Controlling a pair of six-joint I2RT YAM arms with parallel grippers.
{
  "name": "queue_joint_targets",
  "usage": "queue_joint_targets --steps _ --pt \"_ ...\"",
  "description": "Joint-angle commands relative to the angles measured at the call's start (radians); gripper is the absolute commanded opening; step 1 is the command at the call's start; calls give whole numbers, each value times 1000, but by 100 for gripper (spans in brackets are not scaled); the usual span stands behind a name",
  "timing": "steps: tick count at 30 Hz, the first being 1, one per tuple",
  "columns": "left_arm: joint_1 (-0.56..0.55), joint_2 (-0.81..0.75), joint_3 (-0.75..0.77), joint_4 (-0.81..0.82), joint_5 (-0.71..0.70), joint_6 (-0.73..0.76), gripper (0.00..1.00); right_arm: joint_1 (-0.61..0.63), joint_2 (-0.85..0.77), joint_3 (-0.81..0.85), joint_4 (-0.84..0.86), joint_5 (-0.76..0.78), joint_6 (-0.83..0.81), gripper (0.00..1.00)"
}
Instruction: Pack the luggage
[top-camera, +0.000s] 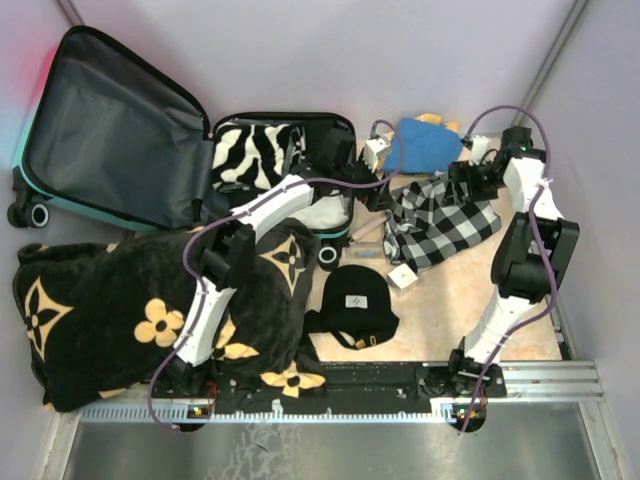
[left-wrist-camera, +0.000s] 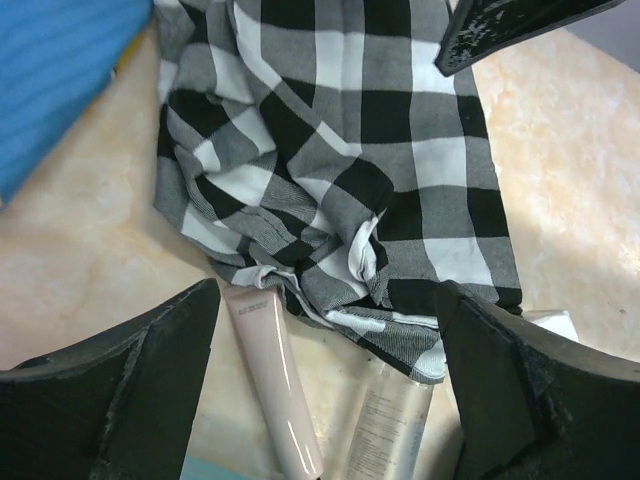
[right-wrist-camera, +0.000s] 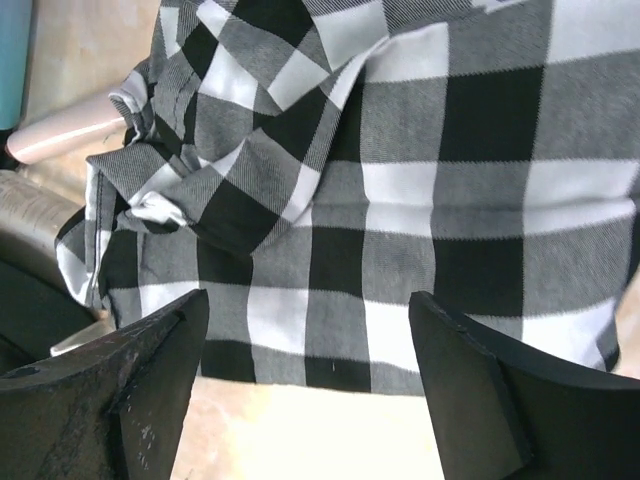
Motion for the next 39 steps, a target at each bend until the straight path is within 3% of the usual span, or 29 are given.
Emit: queue_joint_targets --steps 1,8,12,19,23,26,30,33,39 --pt "-32 22 14 23 23 -27 94 27 72 -14 106 -5 5 79" --pt "-68 6 -70 21 -3 -62 94 4 214 -22 191 74 31 68" --pt "-73 -1 -94 37 3 -88 94 -68 212 -69 180 146 70 63" --pt "-95 5 -95 61 -38 -73 92 -254 7 -356 175 217 175 61" --pt "-121 19 -103 55 -25 -8 85 -274 -109 -463 158 128 246 64" --pt "-145 10 -122 47 -44 68 78 -274 -230 -483 144 93 174 67" --pt "-145 3 -130 48 -16 55 75 -259 -384 -509 105 35 -24 68" --pt "-144 -1 -134 66 -4 0 80 -195 -458 -575 95 20 -104 65" --pt "-126 2 -118 101 6 -102 87 46 -505 -703 228 -1 1 55"
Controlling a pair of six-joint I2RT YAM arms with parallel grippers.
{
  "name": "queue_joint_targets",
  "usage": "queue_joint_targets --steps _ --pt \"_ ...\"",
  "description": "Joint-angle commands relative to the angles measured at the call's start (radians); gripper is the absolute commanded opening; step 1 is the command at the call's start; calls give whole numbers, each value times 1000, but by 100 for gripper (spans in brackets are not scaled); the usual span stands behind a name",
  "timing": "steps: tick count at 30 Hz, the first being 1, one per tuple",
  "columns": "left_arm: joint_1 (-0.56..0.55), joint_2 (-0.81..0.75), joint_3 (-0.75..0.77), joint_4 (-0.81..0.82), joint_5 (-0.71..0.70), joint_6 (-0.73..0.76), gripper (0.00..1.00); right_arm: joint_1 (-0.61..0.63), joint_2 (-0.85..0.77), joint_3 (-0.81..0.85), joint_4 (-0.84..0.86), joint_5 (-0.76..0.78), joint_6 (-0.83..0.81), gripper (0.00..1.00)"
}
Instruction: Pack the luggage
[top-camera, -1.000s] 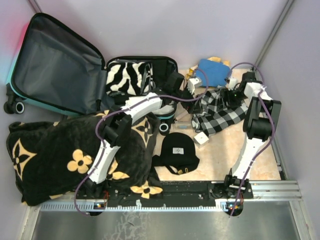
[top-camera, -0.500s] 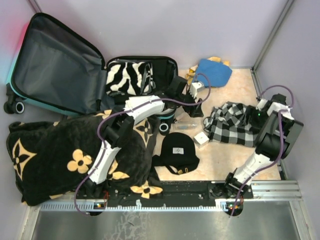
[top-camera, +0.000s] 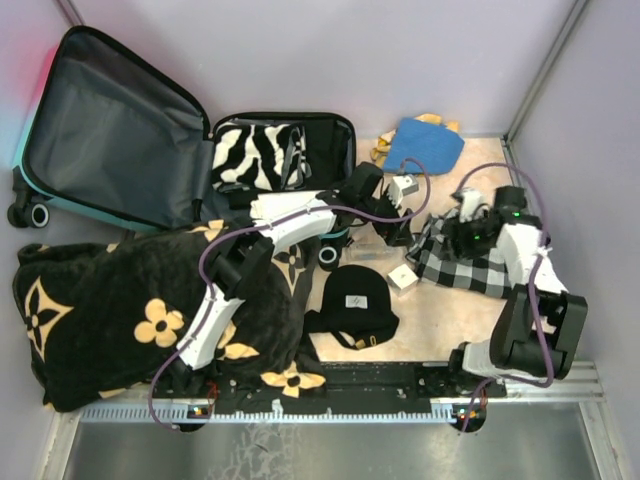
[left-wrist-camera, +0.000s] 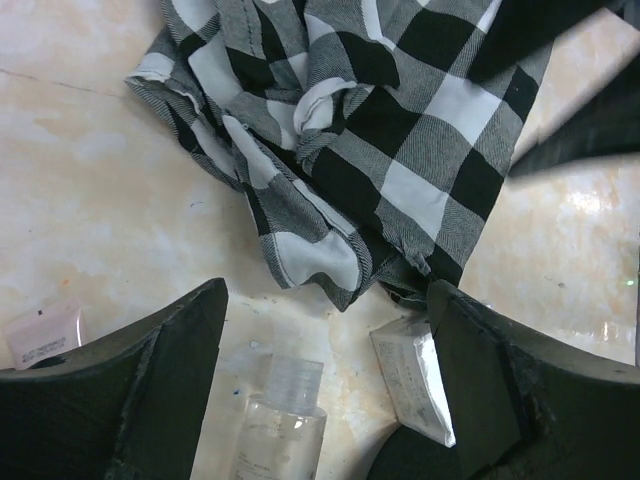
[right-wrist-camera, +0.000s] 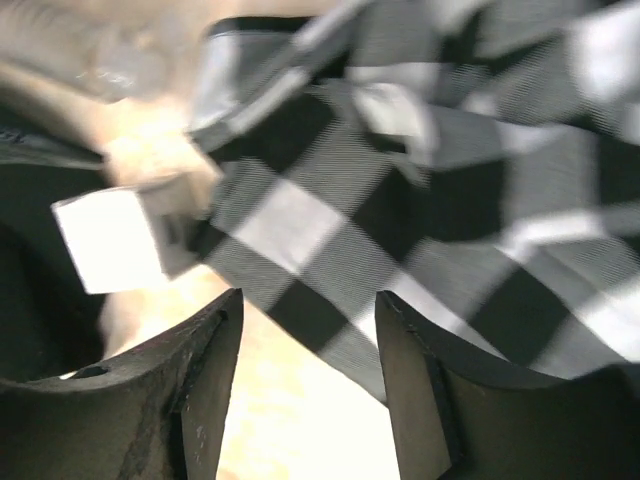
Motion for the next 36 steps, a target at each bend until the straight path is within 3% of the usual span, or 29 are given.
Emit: queue_joint_targets --steps 1,8,11,17,19,22,27,36 --pt "19 -25 14 46 15 -77 87 152 16 -82 115 -44 65 54" --pt "39 -22 9 45 -12 -165 88 197 209 -99 351 -35 256 47" --pt "41 -15 8 55 -32 -217 88 207 324 -57 435 -107 352 45" --pt "60 21 37 75 -60 -371 91 257 335 25 401 -287 421 49" --pt "61 29 52 83 -67 -407 92 220 245 27 320 -323 381 55" --pt "59 38 53 109 -108 -443 94 116 138 53 182 -306 303 76" --pt "54 105 106 94 -139 -473 99 -59 26 115 4 -161 269 98" --pt "37 179 160 36 -291 -461 97 -329 11 139 -70 148 249 99"
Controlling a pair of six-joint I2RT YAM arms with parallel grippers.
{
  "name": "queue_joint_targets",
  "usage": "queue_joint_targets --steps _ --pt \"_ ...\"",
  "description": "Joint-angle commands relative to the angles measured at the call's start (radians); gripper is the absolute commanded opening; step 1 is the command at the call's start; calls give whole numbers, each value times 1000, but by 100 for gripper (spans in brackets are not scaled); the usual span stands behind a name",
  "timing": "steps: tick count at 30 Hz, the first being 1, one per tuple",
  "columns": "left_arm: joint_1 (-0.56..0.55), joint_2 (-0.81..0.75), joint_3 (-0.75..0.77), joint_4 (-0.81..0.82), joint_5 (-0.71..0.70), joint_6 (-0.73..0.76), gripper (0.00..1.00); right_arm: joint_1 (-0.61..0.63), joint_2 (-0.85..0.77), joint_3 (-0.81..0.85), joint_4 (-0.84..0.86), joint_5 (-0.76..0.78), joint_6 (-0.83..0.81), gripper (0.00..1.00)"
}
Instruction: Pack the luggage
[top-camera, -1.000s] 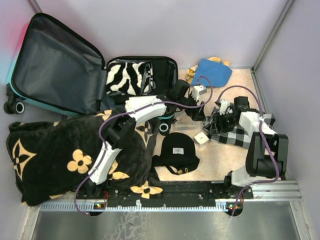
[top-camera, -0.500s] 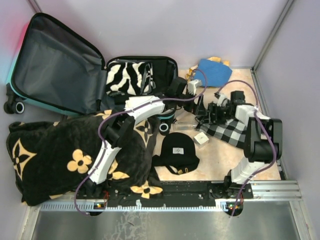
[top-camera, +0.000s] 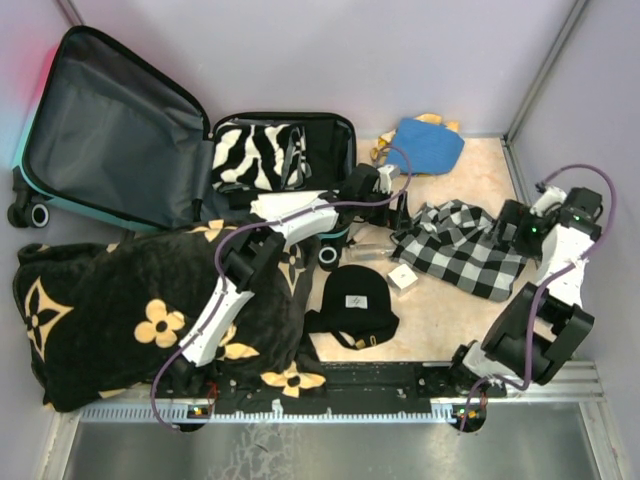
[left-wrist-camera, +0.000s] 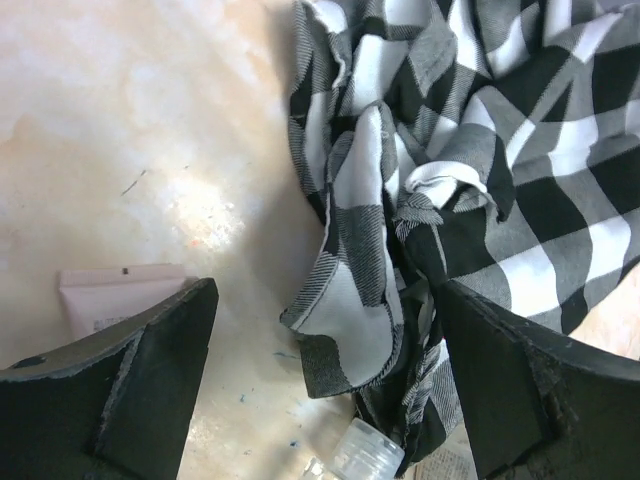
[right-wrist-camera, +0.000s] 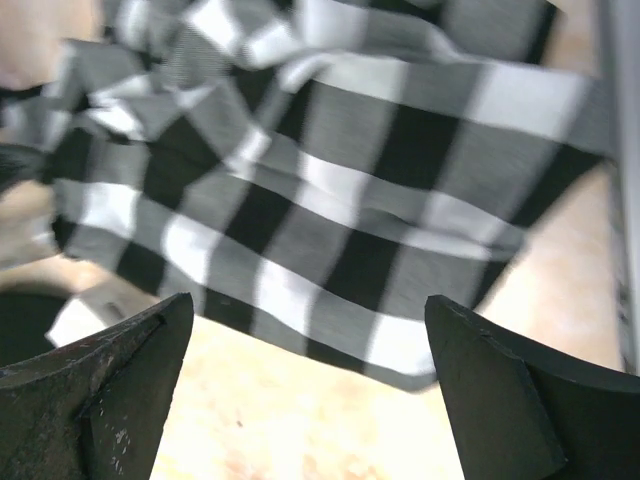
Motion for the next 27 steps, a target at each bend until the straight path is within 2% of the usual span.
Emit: queue_joint_targets --steps 1,7,11,15,21,25,27 --pt "-9 42 65 -50 -87 -14 97 -84 46 37 -58 183 -20 99" --pt "-21 67 61 -72 -76 -15 93 -132 198 28 3 201 -2 99" --pt "-35 77 64 -70 -63 6 92 -131 281 24 57 132 10 98" --pt "-40 92 66 -69 -64 24 88 -124 377 22 106 64 65 92" --pt "-43 121 69 -66 -49 43 81 -38 422 -45 220 63 112 86" --pt "-48 153 89 -57 4 67 75 32 427 -76 251 53 128 77" --pt "-49 178 111 -60 48 72 69 41 421 -87 250 41 137 71"
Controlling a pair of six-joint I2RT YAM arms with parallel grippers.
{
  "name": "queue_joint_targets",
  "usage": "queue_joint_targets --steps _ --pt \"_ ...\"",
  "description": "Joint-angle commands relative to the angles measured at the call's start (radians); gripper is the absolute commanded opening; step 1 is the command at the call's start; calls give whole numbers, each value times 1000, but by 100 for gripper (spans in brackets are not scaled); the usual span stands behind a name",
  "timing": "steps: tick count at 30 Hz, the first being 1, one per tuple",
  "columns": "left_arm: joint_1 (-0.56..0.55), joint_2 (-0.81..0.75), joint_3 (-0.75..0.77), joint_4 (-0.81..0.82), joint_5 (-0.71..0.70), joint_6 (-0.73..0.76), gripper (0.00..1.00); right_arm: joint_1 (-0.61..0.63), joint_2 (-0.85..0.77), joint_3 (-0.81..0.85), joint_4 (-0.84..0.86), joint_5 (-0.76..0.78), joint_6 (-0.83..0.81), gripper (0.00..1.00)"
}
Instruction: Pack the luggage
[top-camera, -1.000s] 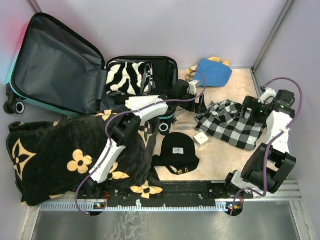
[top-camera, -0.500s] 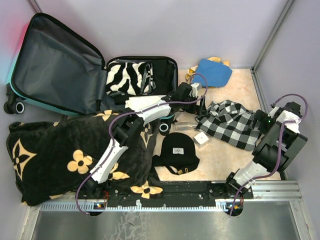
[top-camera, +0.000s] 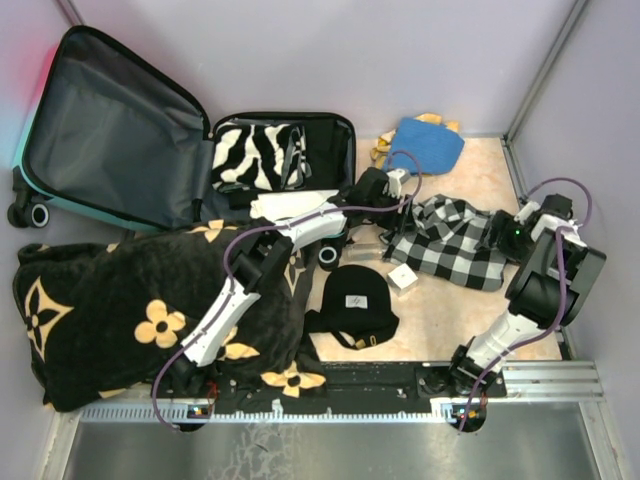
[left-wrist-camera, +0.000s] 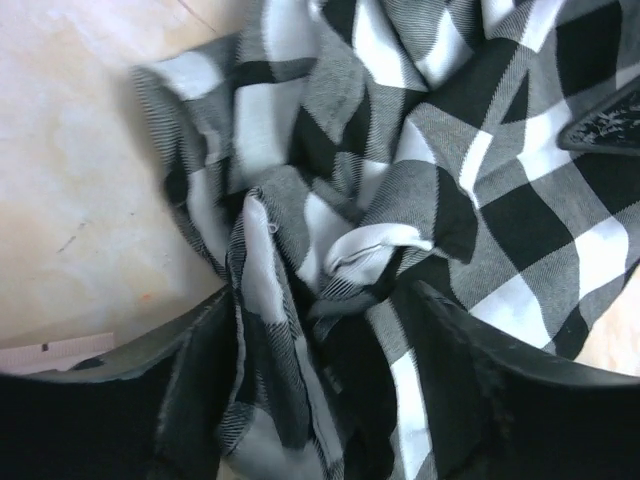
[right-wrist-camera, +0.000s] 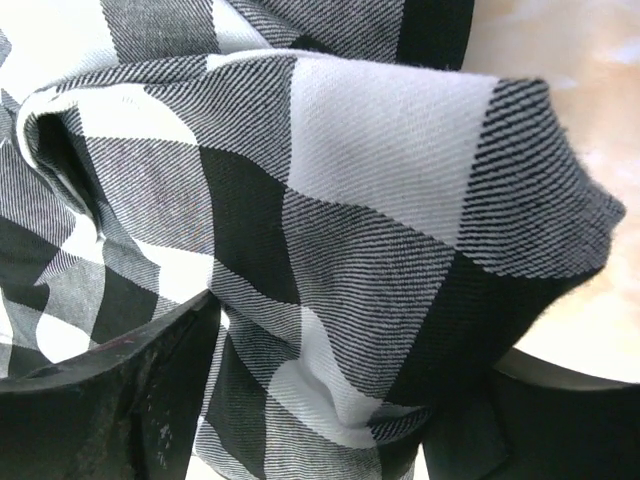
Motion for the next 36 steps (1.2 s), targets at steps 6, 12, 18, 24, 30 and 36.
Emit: queue_joint_targets --steps 6,12,18,24,30,36 --pt "-23 118 90 -12 134 43 36 42 -37 -69 -2 -48 22 44" --pt "-28 51 112 67 130 123 3 42 -159 -54 2 -94 27 9" --pt "-30 -26 110 182 154 165 0 42 -311 -39 -55 -106 -24 0" --pt "-39 -89 106 272 148 154 0 41 -448 14 -133 -85 -55 0" --pt "-35 -149 112 292 128 169 0 42 -526 96 -154 -72 -23 0" --pt "-1 -239 102 257 142 195 0 93 -498 250 -125 -103 68 0"
